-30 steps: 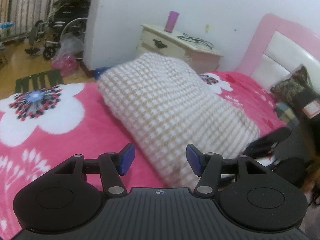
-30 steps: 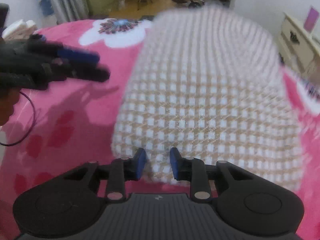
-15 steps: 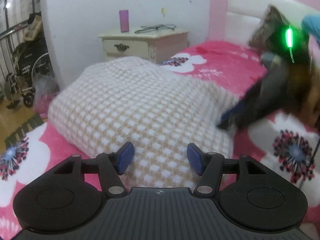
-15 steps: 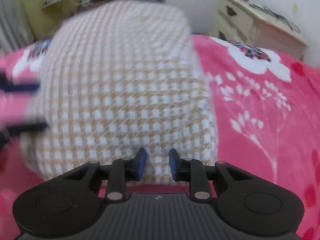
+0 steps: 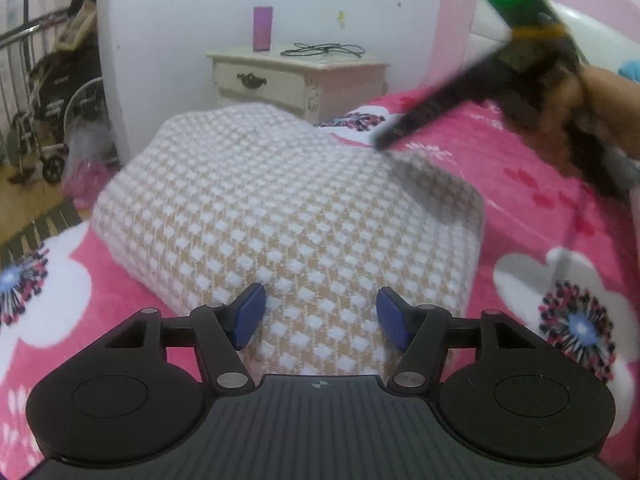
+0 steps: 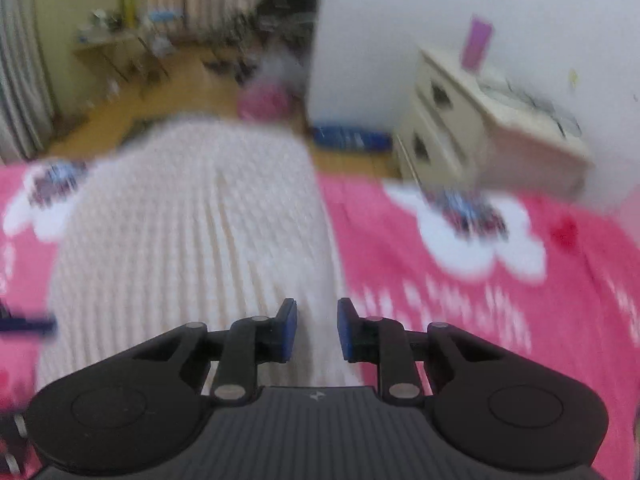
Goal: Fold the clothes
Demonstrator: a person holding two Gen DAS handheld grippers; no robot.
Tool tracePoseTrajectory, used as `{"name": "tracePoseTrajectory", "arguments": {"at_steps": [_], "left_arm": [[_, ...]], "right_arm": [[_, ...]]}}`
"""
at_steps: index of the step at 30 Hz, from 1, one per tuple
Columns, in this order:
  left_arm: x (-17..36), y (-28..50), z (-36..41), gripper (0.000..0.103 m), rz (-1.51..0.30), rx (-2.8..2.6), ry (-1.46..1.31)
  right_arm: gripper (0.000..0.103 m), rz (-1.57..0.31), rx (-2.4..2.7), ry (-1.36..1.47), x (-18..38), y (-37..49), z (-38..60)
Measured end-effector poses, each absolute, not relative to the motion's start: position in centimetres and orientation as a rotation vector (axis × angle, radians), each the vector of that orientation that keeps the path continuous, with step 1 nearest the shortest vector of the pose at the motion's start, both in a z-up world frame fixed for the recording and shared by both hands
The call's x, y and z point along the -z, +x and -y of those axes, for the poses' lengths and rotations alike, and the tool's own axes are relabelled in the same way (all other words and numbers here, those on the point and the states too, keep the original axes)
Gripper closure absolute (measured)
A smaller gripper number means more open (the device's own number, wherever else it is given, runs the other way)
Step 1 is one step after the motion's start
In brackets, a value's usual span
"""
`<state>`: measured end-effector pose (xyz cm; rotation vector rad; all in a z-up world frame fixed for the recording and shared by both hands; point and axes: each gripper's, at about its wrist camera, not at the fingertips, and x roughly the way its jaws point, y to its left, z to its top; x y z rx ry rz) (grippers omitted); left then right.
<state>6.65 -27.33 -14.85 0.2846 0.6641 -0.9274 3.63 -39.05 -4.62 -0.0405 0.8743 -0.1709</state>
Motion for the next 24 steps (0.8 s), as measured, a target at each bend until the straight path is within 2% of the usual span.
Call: {"name": "tracePoseTrajectory", "arguments": {"at_steps": [2, 6, 8, 11, 16, 18, 20, 22, 24], "left_arm": [[14.9, 6.4, 27.6, 0.041, -0.656, 0.929, 0.301], [14.8, 6.2, 27.8, 0.041, -0.644, 0.946, 0.317], [14.9, 6.4, 27.7, 0.040, -0.648, 0.946, 0.313], [15.0, 6.6, 27.5, 0.040, -0.651, 0.952, 0.302], [15.1, 6.3, 27.7, 0.040, -0.646, 0.950, 0.301], [15.1, 6.2, 27.6, 0.040, -0.644, 0.951, 0.297], [15.1, 6.2, 27.6, 0.040, -0.646, 0.955, 0.292], [15.1, 6.3, 27.7, 0.040, -0.648, 0.959, 0.287], [15.1, 6.3, 27.6, 0.039, -0.654, 0.961, 0.281]], "right_arm": [[0.080, -0.903, 0.190, -0.087, 6.2, 5.5, 39.2], [0.081, -1.094, 0.288, -0.114, 12.8, 6.7, 42.3], [0.082, -1.104, 0.329, 0.007, 11.4, 6.4, 44.3], [0.079, -0.961, 0.344, -0.046, 6.1, 5.8, 43.6], [0.080, -0.791, 0.111, 0.109, 0.6, 8.8, 41.7], [0.081, -0.824, 0.050, 0.144, 2.4, 11.1, 40.9], [0.081, -0.967, 0.065, 0.116, 7.8, 13.2, 40.6], [0.080, -0.989, 0.072, 0.065, 11.5, 13.4, 40.1], [0.080, -1.017, 0.113, 0.110, 9.1, 13.7, 40.1]]}}
